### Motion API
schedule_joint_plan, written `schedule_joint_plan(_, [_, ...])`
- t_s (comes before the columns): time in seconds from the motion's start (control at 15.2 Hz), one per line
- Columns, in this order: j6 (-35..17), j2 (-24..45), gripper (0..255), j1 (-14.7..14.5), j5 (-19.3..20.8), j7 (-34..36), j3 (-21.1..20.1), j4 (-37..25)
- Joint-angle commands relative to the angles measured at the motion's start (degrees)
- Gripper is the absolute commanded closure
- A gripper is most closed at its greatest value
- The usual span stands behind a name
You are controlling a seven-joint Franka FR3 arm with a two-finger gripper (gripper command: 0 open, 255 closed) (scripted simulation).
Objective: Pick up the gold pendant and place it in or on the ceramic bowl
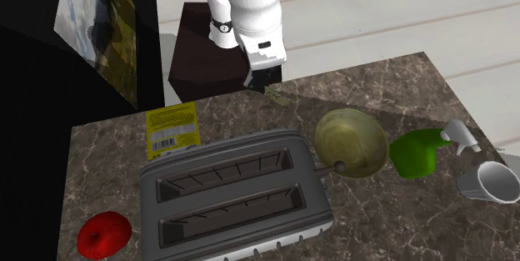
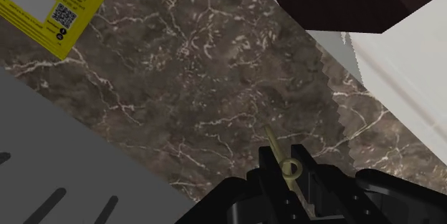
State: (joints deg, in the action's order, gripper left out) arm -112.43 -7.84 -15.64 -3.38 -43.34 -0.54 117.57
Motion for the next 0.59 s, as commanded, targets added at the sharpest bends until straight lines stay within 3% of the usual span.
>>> schedule_joint_plan(0.0, [1.43,-0.36,255,-0.01,0.03,0.12,-0.02,-1.04])
schedule_joint_plan(0.33, [5.1,-0.7,255,0.01,0.11,0.3,0.0,-4.38])
schedule_joint_plan(0.53, [5.84,4.49,255,-1.22,0.21,3.19,-1.58,-10.46])
